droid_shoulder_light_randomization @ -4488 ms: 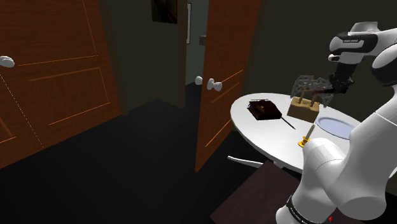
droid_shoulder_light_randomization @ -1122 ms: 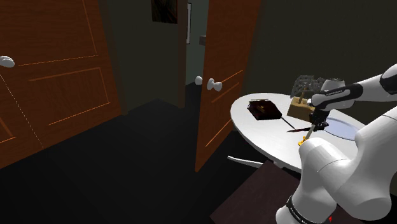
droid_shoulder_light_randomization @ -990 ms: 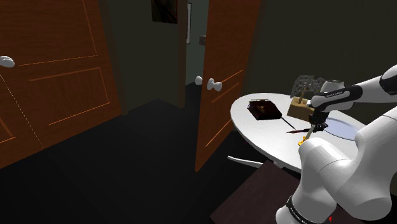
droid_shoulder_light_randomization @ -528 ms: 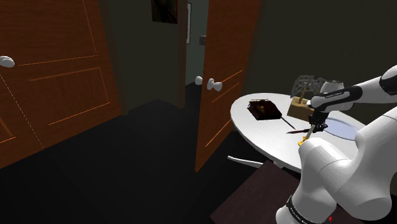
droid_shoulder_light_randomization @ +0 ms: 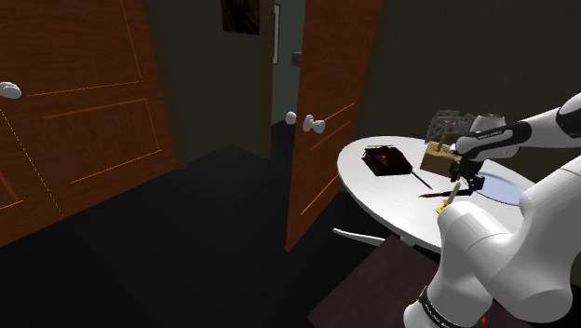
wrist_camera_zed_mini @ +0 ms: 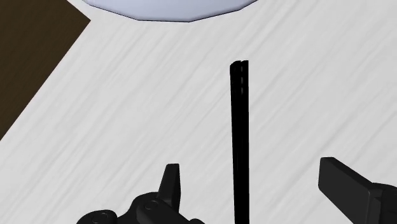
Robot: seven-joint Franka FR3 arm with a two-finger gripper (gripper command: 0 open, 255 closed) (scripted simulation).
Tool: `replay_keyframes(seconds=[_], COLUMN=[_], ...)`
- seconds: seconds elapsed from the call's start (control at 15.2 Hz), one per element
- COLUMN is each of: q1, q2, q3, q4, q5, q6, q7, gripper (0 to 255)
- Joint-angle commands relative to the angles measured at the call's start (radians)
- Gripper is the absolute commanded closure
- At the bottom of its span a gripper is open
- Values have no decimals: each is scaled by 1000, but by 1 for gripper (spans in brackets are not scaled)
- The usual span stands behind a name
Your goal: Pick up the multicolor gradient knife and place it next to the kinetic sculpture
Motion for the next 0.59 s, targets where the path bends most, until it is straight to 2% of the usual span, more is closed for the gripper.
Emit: replay_keyframes(seconds=[0.0,0.07,0.53], q1=[-35,-51,-51], q2=[42,60,60], q3=[48,69,70], q4=[-2,-1,-1], q5=[49,70,70], q6=[-29,-43,-43], q7=[-26,-38,-37], gripper=[0,0,0])
